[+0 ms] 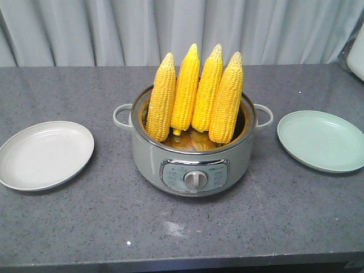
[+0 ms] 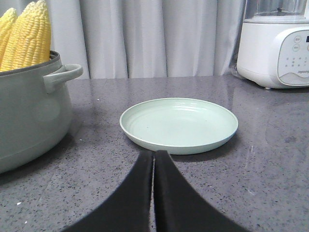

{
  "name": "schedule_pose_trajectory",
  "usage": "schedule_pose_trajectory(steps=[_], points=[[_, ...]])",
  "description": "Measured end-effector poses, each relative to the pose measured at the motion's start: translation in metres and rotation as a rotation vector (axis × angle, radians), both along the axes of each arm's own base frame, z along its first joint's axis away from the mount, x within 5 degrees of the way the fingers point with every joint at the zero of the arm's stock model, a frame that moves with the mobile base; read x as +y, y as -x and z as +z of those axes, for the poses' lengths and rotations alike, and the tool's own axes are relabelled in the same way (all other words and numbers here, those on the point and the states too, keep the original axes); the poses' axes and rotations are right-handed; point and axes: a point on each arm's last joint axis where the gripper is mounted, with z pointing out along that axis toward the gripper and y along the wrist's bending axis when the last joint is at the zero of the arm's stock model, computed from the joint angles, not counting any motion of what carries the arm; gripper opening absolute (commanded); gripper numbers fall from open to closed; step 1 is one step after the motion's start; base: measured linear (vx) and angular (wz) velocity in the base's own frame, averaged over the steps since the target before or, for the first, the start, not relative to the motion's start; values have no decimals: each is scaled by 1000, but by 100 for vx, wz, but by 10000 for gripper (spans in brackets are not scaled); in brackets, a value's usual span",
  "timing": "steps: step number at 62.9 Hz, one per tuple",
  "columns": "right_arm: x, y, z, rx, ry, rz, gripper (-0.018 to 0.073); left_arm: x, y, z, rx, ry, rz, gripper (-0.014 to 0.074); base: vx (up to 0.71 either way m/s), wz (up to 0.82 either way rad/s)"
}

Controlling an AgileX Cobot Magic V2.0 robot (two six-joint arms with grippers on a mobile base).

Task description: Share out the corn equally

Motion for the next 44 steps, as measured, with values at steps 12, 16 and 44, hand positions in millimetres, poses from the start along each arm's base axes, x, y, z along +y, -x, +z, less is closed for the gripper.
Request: schedule_pose_trajectory(steps=[12, 16, 44], points=[[0, 0, 0, 0, 0, 0, -6, 0, 0, 0, 0, 0, 0, -6, 0, 0], [0, 0, 0, 0, 0, 0, -6, 0, 0, 0, 0, 0, 0, -6, 0, 0], [0, 0, 0, 0, 0, 0, -6, 0, 0, 0, 0, 0, 0, -6, 0, 0]])
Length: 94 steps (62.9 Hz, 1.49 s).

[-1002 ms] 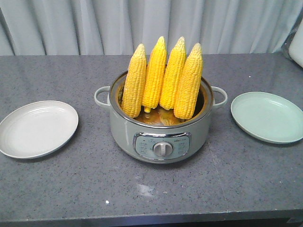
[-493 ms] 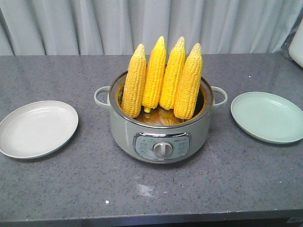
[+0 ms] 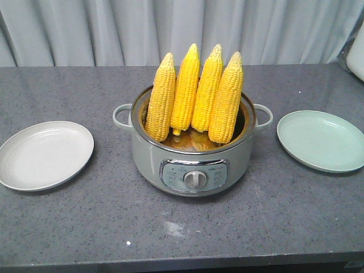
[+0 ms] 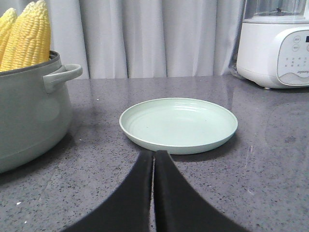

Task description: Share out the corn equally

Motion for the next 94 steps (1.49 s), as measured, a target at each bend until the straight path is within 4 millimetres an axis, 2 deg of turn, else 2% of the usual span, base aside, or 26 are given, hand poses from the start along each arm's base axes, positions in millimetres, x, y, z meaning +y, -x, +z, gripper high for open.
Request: schedule_pose_trajectory(steps=[12, 18, 29, 36, 41, 52, 57, 74, 82, 87, 94], points=[[0, 0, 0, -1, -2, 0, -6, 0, 0, 0, 0, 0, 0, -6, 0, 0], [0, 0, 2, -26, -71, 3, -6, 0, 0, 0, 0, 0, 0, -6, 0, 0], [2, 0, 6, -69, -475, 12, -6, 0, 0, 0, 0, 0, 0, -6, 0, 0], [2, 0, 7, -75, -652, 16, -6, 0, 0, 0, -1, 43, 0, -6, 0, 0], [2, 0, 7, -76, -712, 18, -6, -1, 0, 0, 1, 167, -2, -6, 0, 0], [3, 0, 7, -76, -746, 19, -6, -3, 0, 1, 16, 620, -13, -6, 0, 0], [3, 0, 7, -76, -749, 19, -6, -3, 0, 2, 21, 775, -19, -6, 0, 0], [3, 0, 5, -59, -749, 19, -6, -3, 0, 4, 3, 914, -23, -6, 0, 0], [4, 0, 6, -48, -752, 21, -6, -3, 0, 6, -6, 1114, -29, -6, 0, 0], [5, 2, 17, -42, -724, 39, -6, -3, 0, 7, -2, 1277, -35, -6, 0, 0], [8, 12, 57, -104, -601, 90, -6, -5, 0, 7, 27, 1455, -52, -6, 0, 0]])
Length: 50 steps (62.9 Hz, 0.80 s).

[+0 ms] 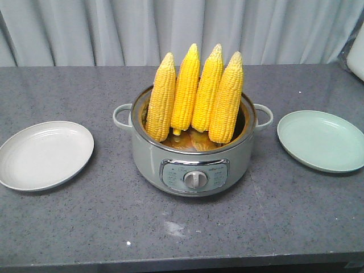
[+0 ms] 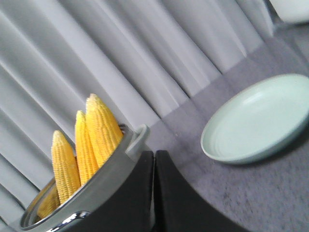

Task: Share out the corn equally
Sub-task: 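Move the right gripper over the pot toward the nearest corn cob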

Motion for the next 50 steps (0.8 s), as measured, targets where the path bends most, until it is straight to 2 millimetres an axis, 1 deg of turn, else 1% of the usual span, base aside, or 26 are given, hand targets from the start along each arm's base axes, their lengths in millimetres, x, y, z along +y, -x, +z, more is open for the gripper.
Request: schedule_pose_trajectory(steps=[5, 8, 15, 21, 26, 31, 35, 39, 44, 50], points=[[2, 7, 26, -27, 140, 14, -6, -5, 1, 4, 9, 6, -60, -6, 0, 0], [4, 9, 40, -17, 236, 28, -6, -8, 3, 11, -7, -22, -93, -6, 0, 0], [10, 8, 67, 61, 446, 98, -6, -13, 10, 37, -90, -163, -132, -6, 0, 0], [14, 2, 84, 120, 560, 174, -6, -14, 18, 65, -193, -314, -125, -3, 0, 0], [19, -8, 92, 148, 630, 241, -6, -15, 27, 87, -281, -440, -109, -1, 0, 0], [23, -22, 99, 154, 653, 307, -3, -17, 36, 108, -350, -532, -109, 3, 0, 0], [27, -34, 102, 151, 667, 361, 1, -21, 37, 121, -365, -596, -144, 4, 0, 0], [32, -45, 104, 143, 685, 418, 12, -27, 33, 131, -356, -665, -203, 7, 0, 0], [36, -57, 106, 127, 675, 479, 35, -33, 23, 142, -333, -758, -282, 20, 0, 0], [40, -65, 108, 100, 671, 524, 91, -37, 10, 160, -333, -867, -329, 71, 0, 0]])
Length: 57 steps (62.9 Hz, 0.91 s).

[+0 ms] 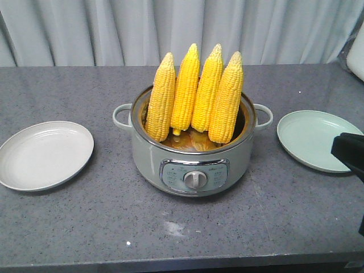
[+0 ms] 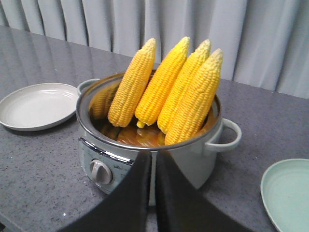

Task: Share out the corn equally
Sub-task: 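Move the right gripper over the pot toward the nearest corn cob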

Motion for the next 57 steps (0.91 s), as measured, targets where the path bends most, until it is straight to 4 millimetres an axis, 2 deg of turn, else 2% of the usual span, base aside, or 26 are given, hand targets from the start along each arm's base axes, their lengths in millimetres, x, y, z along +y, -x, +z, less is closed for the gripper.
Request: schedule_pose_trajectory(steps=[4, 12, 19, 26, 30, 44, 50, 57], points=[[1, -4, 1, -10, -7, 18, 147, -1, -11, 11, -3, -59, -8, 131, 0, 0], [3, -5, 3, -27, -23, 29, 326, -6, -35, 28, 35, -132, -55, 300, 0, 0], [3, -5, 3, -28, -34, 30, 497, -8, -56, 34, 83, -146, -78, 454, 0, 0], [2, -6, 5, -40, -54, 13, 638, -9, -70, 35, 119, -146, -81, 542, 0, 0], [0, -7, 6, -54, -62, -12, 663, -9, -75, 33, 135, -143, -83, 560, 0, 0], [-2, -16, 17, -79, -121, -55, 650, -9, -80, 31, 153, -139, -85, 559, 0, 0], [-2, -37, 30, -58, -122, -47, 650, -9, -80, 31, 153, -138, -86, 559, 0, 0], [-1, -79, 49, -20, -121, -29, 648, -9, -79, 31, 154, -139, -91, 559, 0, 0]])
